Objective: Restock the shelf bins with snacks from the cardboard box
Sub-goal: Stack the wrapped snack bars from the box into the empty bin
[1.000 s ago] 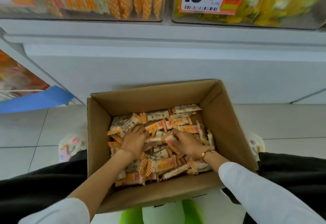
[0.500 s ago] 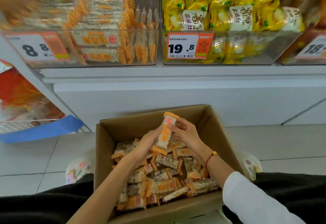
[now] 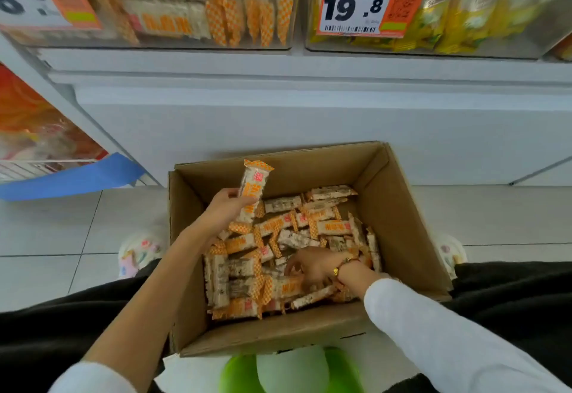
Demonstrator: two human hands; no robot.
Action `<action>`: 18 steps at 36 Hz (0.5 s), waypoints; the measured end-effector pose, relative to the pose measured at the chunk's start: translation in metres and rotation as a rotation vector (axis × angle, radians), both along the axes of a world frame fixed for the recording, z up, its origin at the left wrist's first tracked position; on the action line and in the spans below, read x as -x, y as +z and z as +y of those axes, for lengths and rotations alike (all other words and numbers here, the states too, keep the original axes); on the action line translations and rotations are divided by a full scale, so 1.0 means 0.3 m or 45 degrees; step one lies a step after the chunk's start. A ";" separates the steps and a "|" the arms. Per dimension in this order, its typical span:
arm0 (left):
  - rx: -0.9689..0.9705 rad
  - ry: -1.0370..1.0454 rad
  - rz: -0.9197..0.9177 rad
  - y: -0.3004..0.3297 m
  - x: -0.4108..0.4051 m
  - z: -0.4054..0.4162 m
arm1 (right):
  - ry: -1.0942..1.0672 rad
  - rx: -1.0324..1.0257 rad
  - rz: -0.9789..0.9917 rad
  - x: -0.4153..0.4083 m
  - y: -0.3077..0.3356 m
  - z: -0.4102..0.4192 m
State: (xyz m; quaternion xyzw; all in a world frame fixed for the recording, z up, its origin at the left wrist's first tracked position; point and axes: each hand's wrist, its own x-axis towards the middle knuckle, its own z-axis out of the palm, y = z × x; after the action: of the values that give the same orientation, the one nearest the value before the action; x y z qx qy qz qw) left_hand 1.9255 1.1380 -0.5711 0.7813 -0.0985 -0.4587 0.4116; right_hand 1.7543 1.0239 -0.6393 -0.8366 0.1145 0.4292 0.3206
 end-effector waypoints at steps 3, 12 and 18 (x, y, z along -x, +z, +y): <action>0.055 0.036 0.220 0.008 0.012 -0.009 | 0.059 0.146 -0.114 0.008 -0.018 0.020; 0.291 0.011 0.354 0.181 0.016 -0.026 | -0.365 0.095 -0.399 -0.003 0.122 -0.055; 0.699 -0.059 0.206 0.544 -0.049 -0.031 | -0.844 0.018 -0.964 -0.082 0.448 -0.128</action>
State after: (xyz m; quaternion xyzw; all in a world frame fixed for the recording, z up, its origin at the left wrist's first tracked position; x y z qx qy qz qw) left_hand 1.9402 1.1288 -0.4078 0.5991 -0.2036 -0.4849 0.6037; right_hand 1.7791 0.9856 -0.5050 -0.8545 0.2525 -0.0301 0.4530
